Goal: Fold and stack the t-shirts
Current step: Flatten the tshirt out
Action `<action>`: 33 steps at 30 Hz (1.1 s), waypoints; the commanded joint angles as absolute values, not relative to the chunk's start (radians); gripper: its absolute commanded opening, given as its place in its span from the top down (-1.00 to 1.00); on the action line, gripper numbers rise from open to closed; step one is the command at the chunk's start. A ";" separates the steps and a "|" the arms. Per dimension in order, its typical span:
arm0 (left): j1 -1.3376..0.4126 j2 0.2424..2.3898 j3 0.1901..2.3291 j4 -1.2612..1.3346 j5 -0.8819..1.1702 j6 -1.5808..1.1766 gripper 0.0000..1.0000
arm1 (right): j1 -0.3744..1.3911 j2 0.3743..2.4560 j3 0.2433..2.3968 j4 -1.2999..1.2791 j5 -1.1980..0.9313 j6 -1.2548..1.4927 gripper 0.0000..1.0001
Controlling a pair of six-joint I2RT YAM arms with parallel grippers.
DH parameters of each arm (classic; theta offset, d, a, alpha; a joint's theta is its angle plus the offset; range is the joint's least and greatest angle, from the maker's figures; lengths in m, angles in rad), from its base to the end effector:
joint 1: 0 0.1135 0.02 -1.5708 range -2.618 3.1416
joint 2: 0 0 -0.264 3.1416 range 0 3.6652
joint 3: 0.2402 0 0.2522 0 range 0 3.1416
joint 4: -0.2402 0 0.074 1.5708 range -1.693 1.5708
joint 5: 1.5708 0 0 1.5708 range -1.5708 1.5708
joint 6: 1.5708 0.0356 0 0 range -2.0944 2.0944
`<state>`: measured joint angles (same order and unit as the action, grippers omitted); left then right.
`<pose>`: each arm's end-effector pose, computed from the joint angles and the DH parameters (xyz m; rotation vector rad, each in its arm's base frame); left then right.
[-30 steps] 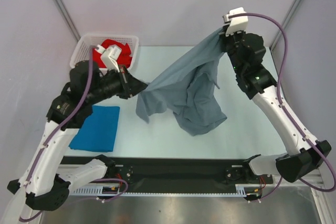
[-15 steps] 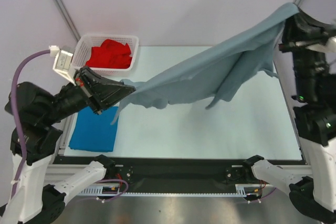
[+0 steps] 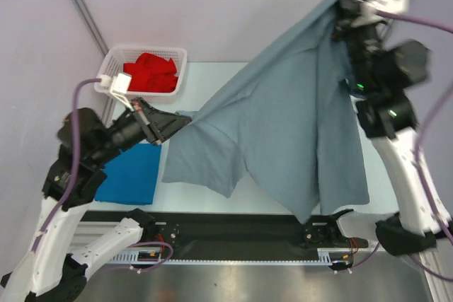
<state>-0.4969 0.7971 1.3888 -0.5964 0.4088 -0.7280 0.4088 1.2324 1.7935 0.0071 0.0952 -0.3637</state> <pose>0.0917 -0.0658 0.4883 0.1516 1.7203 -1.2546 0.1849 0.0764 0.6026 -0.2967 0.9607 -0.0065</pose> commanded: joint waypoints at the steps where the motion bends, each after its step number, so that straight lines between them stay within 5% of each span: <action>1: -0.486 0.819 1.238 -0.729 0.154 -0.745 1.00 | 0.351 1.400 1.729 0.186 0.095 -0.354 1.00; 7: -0.434 0.982 1.052 -0.595 0.111 -0.707 0.99 | 0.301 1.775 1.695 0.429 0.055 -0.334 0.99; 9: -0.399 1.043 1.042 -0.568 0.037 -0.677 0.99 | 0.290 1.868 1.802 0.355 0.064 -0.302 0.75; 14: -0.321 1.156 1.090 -0.551 -0.145 -0.592 0.99 | 0.279 2.115 2.101 0.054 0.087 -0.201 0.69; 16: -0.295 1.215 1.137 -0.569 -0.143 -0.577 0.99 | 0.276 2.158 2.246 -0.120 0.078 -0.164 0.52; 19: -0.242 1.275 1.163 -0.575 -0.034 -0.578 0.44 | 0.275 2.195 2.373 -0.397 0.060 -0.112 -0.10; 20: -0.241 1.317 1.173 -0.586 -0.017 -0.578 0.07 | 0.275 2.175 2.358 -0.432 0.080 -0.068 -0.27; 22: -0.242 1.345 1.203 -0.612 0.023 -0.560 -0.07 | 0.270 2.090 2.313 -0.570 0.176 -0.008 -0.33; 23: -0.245 1.341 1.203 -0.618 0.029 -0.555 -0.30 | 0.264 2.053 2.234 -0.610 0.192 0.029 -0.34; 25: -0.247 1.309 1.187 -0.609 0.041 -0.528 -0.34 | 0.247 1.936 2.125 -0.725 0.144 0.162 -0.32; 29: -0.250 1.206 1.163 -0.673 0.026 -0.480 -0.74 | 0.249 1.692 1.750 -0.825 0.034 0.307 -0.23; 33: -0.253 1.085 1.068 -0.724 0.101 -0.449 -0.68 | 0.264 1.450 1.281 -0.831 -0.092 0.460 -0.09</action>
<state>-0.2466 1.1847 1.1263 -0.6720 0.0284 -0.5095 0.2466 1.5578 1.5055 -0.7288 0.0158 0.2882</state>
